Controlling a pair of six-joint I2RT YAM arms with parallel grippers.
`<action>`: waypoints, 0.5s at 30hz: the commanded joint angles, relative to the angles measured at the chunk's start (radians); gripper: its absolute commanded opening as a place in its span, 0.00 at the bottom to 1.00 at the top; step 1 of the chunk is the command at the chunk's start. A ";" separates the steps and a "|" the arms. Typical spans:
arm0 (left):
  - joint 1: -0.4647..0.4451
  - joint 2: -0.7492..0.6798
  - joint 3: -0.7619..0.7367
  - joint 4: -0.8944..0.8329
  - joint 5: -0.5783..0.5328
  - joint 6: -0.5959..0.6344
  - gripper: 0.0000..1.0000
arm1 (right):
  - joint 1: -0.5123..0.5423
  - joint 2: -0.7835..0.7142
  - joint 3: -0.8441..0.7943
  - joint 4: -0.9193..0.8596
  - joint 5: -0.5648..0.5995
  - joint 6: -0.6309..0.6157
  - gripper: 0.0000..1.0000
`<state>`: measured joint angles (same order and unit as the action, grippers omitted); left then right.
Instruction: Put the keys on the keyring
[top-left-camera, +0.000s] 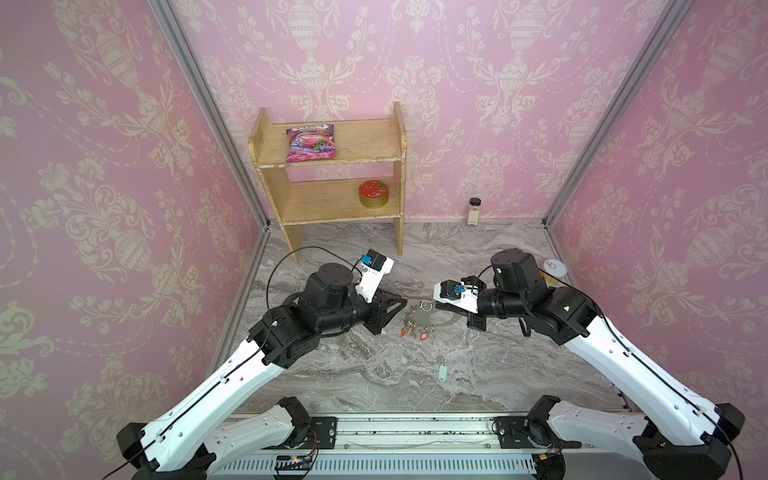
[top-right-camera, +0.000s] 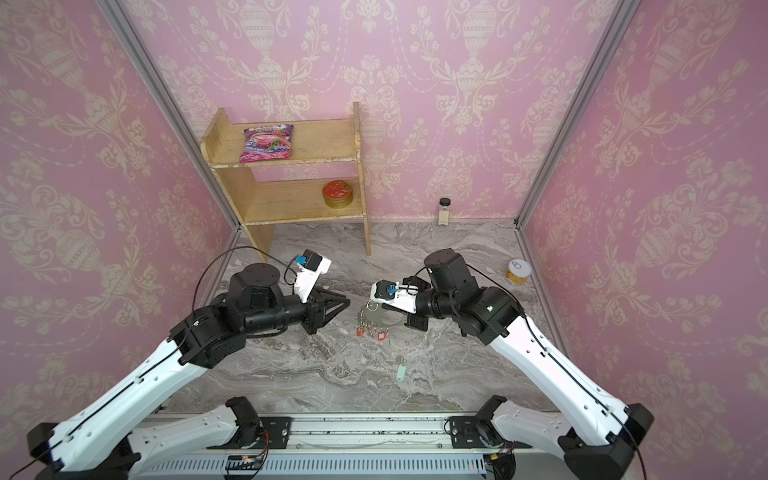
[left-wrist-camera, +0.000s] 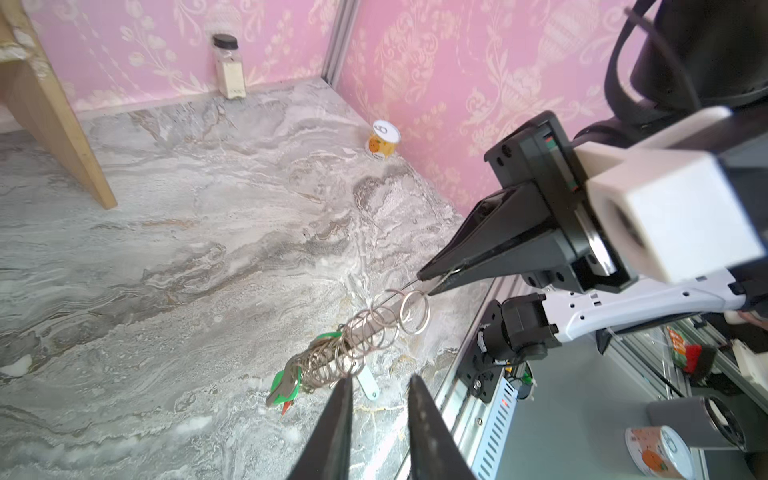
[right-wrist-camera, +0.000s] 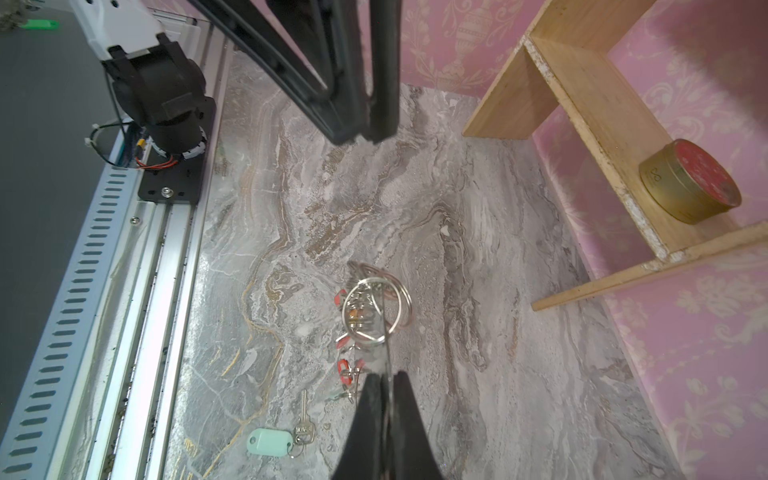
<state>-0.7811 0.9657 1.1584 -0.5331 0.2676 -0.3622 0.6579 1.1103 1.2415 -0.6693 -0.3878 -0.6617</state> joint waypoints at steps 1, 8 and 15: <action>-0.017 0.003 -0.040 0.070 -0.103 -0.065 0.26 | 0.003 0.005 -0.023 0.147 0.114 0.095 0.00; -0.019 0.006 -0.196 0.396 -0.129 -0.276 0.40 | 0.003 0.021 -0.057 0.309 0.268 0.249 0.00; -0.019 0.047 -0.262 0.638 -0.159 -0.450 0.45 | 0.003 0.019 -0.126 0.415 0.376 0.440 0.00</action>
<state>-0.7959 1.0088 0.9131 -0.0685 0.1440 -0.7002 0.6579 1.1358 1.1294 -0.3737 -0.0826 -0.3496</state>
